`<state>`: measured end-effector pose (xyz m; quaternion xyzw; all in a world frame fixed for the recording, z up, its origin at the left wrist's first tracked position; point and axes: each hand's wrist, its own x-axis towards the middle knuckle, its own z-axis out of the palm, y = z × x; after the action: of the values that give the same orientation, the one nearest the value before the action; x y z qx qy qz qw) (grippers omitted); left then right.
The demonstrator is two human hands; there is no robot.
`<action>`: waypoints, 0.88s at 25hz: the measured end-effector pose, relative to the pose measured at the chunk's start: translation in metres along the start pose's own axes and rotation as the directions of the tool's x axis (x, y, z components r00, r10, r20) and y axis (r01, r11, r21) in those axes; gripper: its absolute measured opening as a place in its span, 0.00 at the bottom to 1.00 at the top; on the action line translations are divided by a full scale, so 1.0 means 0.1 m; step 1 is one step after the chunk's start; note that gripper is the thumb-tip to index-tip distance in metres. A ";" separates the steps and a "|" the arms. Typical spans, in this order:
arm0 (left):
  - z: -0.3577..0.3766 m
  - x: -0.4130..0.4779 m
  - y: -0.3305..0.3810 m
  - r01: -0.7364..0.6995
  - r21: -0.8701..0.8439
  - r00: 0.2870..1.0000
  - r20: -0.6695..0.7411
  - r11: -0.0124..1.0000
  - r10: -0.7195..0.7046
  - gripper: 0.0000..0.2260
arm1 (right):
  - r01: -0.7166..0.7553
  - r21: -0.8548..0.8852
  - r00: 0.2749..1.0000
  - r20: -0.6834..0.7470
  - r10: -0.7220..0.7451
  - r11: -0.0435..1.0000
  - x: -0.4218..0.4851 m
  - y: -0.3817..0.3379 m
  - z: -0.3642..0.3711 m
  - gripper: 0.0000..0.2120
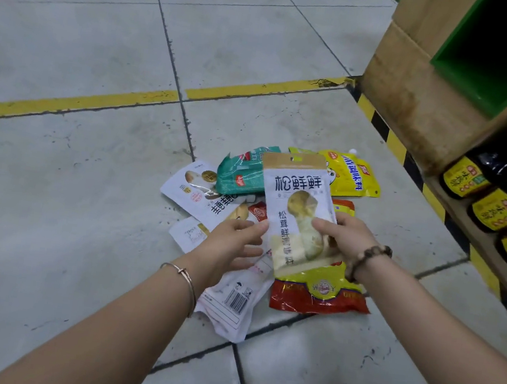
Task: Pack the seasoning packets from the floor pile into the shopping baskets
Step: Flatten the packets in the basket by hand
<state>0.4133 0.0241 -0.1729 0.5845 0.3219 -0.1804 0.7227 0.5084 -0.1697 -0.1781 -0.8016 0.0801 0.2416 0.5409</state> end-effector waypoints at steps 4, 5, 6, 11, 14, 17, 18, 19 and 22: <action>0.18 0.00 0.09 -0.011 -0.152 1.000 0.013 0.988 0.013 0.09 | 0.001 0.185 1.000 0.016 -0.004 0.983 -0.25 0.08 0.25 0.01; 0.22 0.00 0.09 -0.029 -0.151 0.999 -0.031 0.988 0.024 0.09 | -0.001 0.194 0.999 0.033 -0.005 0.981 -0.28 0.10 0.32 0.01; 0.24 -0.01 0.09 -0.042 -0.142 0.997 -0.068 0.989 0.033 0.09 | -0.006 0.199 0.999 0.051 -0.005 0.980 -0.30 0.12 0.35 0.01; 0.22 0.00 0.11 -0.063 -0.101 0.991 -0.128 0.993 0.050 0.08 | 0.002 0.156 1.000 -0.029 0.002 0.988 -0.22 0.22 0.18 0.11; 0.22 0.01 0.06 -0.040 -0.062 0.988 -0.151 0.997 0.031 0.08 | -0.149 0.121 0.930 -0.320 0.180 0.981 0.07 0.36 -0.15 0.33; 0.26 0.00 -0.02 -0.017 -0.038 0.991 -0.134 0.999 0.012 0.07 | -0.343 0.079 0.854 -0.389 0.346 0.936 0.32 0.52 -0.25 0.43; 0.28 0.02 -0.04 -0.015 -0.034 0.991 -0.131 0.999 0.011 0.07 | -0.384 0.058 0.843 -0.384 0.376 0.921 0.39 0.56 -0.23 0.45; 0.29 0.03 -0.07 -0.012 -0.033 0.991 -0.131 0.999 0.007 0.07 | -0.418 0.042 0.831 -0.385 0.401 0.907 0.45 0.58 -0.21 0.45; 0.32 0.07 -0.16 0.013 -0.017 0.990 -0.141 1.000 -0.015 0.08 | -0.498 -0.023 0.796 -0.411 0.445 0.867 0.54 0.58 -0.19 0.47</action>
<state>0.4166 -0.0096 -0.1855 0.5878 0.3774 -0.1412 0.7015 0.5382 -0.2028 -0.2460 -0.8213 0.3682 0.2081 0.3828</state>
